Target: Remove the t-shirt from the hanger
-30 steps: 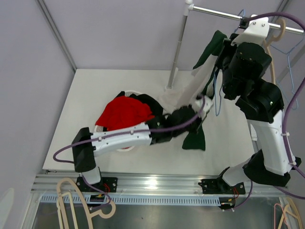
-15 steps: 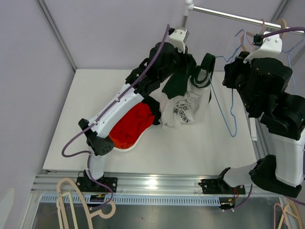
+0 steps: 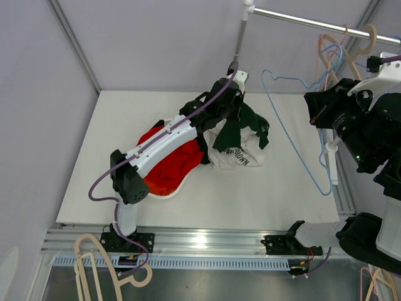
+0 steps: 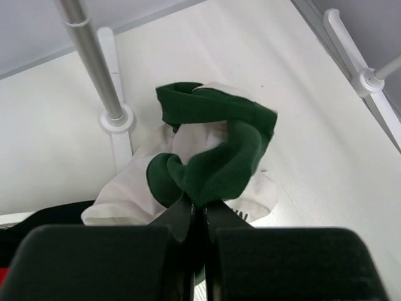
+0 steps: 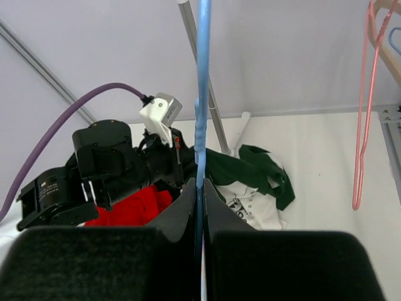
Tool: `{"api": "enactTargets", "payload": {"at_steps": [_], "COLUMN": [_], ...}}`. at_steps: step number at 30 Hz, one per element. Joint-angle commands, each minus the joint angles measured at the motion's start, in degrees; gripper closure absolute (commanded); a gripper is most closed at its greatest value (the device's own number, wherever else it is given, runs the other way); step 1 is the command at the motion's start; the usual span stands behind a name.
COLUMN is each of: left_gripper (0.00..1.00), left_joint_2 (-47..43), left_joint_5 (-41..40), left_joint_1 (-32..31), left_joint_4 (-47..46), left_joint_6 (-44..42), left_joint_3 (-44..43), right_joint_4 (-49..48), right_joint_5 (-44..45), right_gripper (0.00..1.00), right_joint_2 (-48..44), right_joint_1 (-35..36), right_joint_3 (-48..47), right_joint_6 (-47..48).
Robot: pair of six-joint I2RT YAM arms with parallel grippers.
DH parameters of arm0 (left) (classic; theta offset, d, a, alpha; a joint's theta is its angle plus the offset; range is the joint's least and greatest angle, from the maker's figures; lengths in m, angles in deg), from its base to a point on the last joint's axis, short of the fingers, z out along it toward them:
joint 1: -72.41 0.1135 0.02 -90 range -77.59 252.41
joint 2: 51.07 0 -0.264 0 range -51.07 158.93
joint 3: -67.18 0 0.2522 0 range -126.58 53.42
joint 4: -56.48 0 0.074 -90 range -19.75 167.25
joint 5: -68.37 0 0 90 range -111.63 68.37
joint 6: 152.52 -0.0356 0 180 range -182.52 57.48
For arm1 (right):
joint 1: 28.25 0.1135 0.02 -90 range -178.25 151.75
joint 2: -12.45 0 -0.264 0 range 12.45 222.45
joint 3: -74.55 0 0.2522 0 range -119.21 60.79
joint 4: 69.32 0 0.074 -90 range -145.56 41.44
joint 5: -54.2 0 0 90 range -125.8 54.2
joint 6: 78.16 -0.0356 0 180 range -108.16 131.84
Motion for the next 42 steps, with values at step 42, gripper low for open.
{"api": "enactTargets", "payload": {"at_steps": [42], "left_gripper": [0.99], "left_joint_2": [-35.1], "left_joint_5": [1.6], "left_joint_1": [16.1], "left_joint_4": [-28.2], "left_joint_6": [-23.4], "left_joint_3": [-9.4], "right_joint_4": [-40.8], "right_joint_5": [-6.4], "right_gripper": [1.00], "right_joint_2": [25.1], "right_joint_1": [-27.7], "right_joint_3": [-3.0], "right_joint_6": [17.2]}}
